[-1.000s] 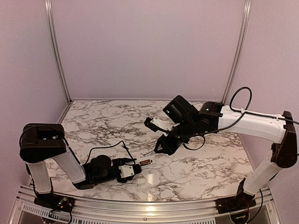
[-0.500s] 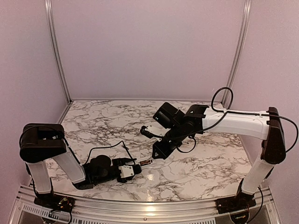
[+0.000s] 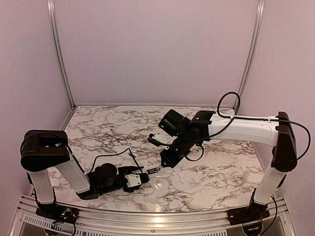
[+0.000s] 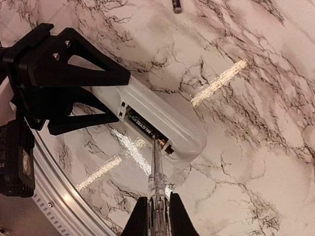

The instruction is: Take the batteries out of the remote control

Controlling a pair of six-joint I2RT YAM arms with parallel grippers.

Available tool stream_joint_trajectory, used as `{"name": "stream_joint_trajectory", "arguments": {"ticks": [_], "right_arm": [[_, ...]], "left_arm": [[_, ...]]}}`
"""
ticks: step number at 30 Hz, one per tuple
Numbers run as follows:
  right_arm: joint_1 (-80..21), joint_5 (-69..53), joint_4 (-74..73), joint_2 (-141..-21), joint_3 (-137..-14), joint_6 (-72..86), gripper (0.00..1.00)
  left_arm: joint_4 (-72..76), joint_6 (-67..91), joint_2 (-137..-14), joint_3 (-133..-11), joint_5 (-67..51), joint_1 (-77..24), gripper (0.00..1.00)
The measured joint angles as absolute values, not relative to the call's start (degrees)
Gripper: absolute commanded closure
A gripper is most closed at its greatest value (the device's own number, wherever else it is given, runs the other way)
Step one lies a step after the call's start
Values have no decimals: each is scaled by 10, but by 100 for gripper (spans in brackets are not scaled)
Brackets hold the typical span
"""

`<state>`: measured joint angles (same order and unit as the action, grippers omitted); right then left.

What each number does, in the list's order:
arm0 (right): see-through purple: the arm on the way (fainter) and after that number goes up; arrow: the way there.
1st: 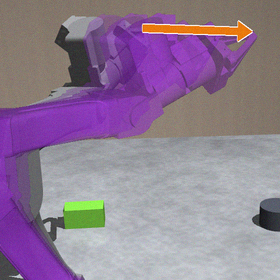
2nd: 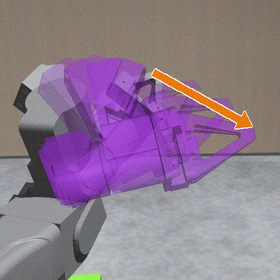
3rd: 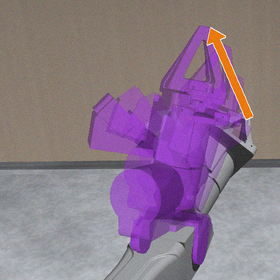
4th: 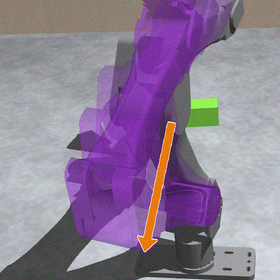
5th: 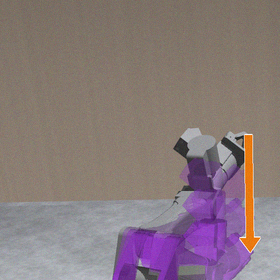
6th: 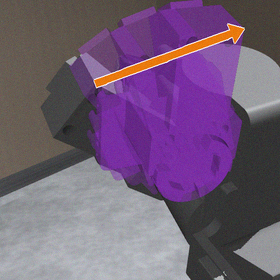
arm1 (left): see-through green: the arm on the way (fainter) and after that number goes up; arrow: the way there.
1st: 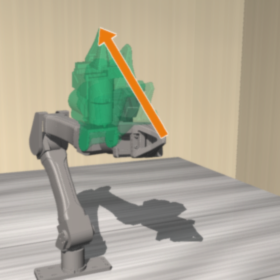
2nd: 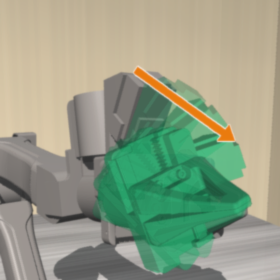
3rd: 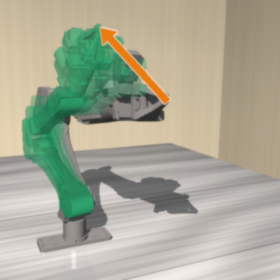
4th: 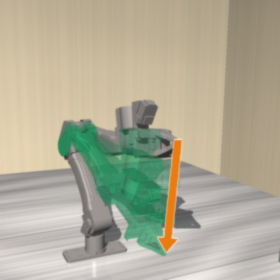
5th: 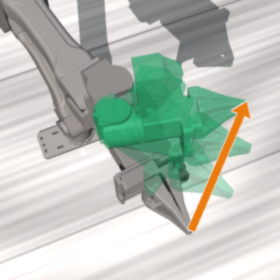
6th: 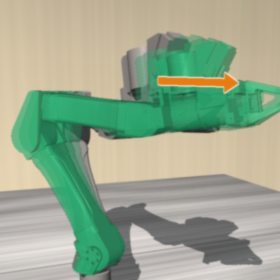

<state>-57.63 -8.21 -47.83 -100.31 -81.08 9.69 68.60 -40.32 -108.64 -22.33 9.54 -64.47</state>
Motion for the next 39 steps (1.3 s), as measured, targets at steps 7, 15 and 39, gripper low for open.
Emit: {"name": "stream_joint_trajectory", "arguments": {"ticks": [7, 15, 39], "right_arm": [[-576, -70, -486, -1017, -829, 99, 100], [-576, -79, -502, -1041, -858, 99, 100], [-547, -125, -615, -1116, -978, 98, 100]], "left_arm": [[687, -406, -1086, -223, 105, -645, 100], [687, -421, -1086, -221, 122, -645, 100], [719, -487, -1092, -201, 192, -679, 100]]}}
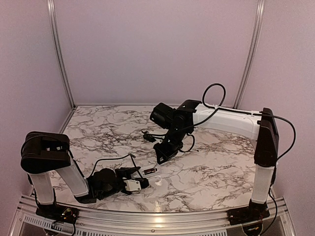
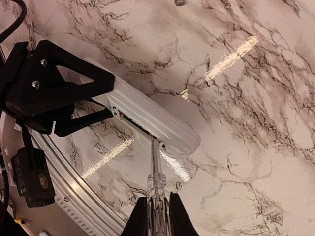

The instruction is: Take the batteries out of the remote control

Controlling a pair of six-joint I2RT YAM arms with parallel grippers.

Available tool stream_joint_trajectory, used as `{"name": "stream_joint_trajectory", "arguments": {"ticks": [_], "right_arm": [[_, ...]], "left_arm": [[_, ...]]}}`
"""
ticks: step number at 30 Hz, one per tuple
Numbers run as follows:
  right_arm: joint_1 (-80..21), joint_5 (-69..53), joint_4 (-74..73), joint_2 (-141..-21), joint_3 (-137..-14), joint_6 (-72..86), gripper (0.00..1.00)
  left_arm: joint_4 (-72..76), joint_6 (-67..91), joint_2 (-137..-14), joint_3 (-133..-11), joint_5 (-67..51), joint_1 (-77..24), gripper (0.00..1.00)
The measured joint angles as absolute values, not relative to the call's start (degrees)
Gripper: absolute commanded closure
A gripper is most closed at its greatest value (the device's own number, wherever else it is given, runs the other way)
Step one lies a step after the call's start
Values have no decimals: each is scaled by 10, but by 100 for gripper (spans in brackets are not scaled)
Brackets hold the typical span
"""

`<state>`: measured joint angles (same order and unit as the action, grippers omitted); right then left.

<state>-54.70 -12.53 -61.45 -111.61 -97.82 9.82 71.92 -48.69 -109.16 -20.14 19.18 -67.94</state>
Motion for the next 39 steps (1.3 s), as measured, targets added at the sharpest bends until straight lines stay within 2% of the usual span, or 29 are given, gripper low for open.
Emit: {"name": "stream_joint_trajectory", "arguments": {"ticks": [28, 39], "right_arm": [[-535, -146, -634, -1188, -1046, 113, 100], [-514, -195, -627, -1201, -1049, 137, 100]], "left_arm": [[738, -521, -1105, -190, 237, -689, 100], [753, -535, -1114, -191, 251, -694, 100]]}}
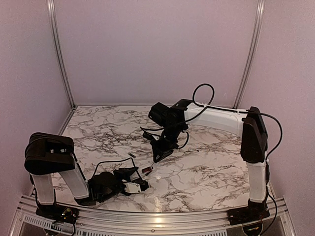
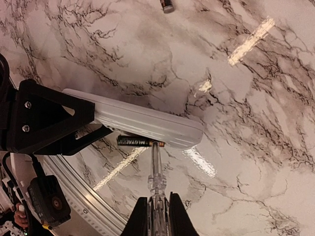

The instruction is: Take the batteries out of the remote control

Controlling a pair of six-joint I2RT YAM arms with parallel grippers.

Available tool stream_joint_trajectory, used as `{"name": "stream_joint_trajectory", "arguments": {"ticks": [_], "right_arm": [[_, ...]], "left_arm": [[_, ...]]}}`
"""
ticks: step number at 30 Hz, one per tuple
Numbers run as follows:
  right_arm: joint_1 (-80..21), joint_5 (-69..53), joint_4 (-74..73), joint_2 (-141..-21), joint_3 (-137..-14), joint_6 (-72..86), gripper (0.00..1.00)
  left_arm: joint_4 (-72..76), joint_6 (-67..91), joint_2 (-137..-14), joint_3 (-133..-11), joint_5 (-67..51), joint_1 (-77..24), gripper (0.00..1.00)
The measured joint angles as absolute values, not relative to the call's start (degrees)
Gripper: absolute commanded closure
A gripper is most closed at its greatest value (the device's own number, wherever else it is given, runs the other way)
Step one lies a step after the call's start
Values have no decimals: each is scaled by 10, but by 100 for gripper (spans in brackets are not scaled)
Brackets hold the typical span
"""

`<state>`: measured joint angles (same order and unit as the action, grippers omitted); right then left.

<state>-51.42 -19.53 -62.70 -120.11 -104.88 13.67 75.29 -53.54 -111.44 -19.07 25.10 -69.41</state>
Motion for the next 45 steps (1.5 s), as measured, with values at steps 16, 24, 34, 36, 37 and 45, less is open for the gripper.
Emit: {"name": "stream_joint_trajectory", "arguments": {"ticks": [16, 24, 34, 36, 37, 45], "right_arm": [[-511, -204, -628, -1205, -1049, 138, 100], [-511, -203, -625, -1204, -1047, 138, 100], [-512, -199, -603, -1181, -1016, 140, 100], [-513, -196, -596, -1174, -1008, 141, 100], [-513, -194, -593, -1170, -1003, 142, 100], [-515, -178, -574, -1128, -967, 152, 100]], "left_arm": [[761, -549, -1122, -195, 267, -698, 100], [761, -549, -1122, -196, 269, -698, 100], [760, -545, -1125, -201, 270, -698, 100], [760, -542, -1126, -203, 269, -698, 100], [760, -542, -1126, -203, 269, -698, 100], [760, -532, -1126, -205, 264, -698, 100]]}}
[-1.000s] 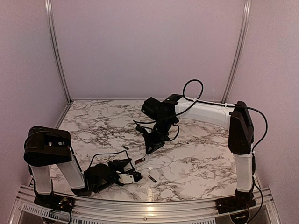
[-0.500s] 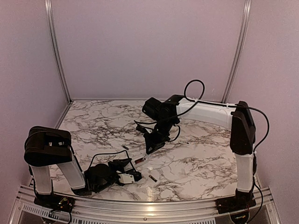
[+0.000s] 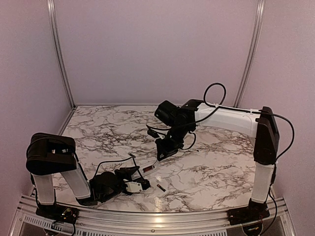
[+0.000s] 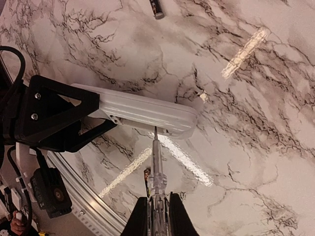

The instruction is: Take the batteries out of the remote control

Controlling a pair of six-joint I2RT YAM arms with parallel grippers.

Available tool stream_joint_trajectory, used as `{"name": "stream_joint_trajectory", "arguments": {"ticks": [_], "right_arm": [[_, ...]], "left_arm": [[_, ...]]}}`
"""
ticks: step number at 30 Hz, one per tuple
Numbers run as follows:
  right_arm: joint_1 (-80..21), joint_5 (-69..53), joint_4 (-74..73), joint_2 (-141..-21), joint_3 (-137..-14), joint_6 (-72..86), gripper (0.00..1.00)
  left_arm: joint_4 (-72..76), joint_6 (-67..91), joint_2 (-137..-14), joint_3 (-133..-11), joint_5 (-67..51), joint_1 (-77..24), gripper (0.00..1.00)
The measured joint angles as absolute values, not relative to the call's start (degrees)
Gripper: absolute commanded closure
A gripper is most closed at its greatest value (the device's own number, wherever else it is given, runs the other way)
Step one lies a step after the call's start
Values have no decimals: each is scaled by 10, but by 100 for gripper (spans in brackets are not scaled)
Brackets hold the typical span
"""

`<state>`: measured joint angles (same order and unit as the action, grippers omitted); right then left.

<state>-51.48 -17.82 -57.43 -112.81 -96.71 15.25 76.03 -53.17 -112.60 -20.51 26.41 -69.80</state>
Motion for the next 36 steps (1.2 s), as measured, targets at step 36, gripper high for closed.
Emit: {"name": "stream_joint_trajectory", "arguments": {"ticks": [36], "right_arm": [[-512, 115, -170, -932, -695, 224, 100]], "left_arm": [[757, -468, -1094, -211, 210, -698, 100]]}}
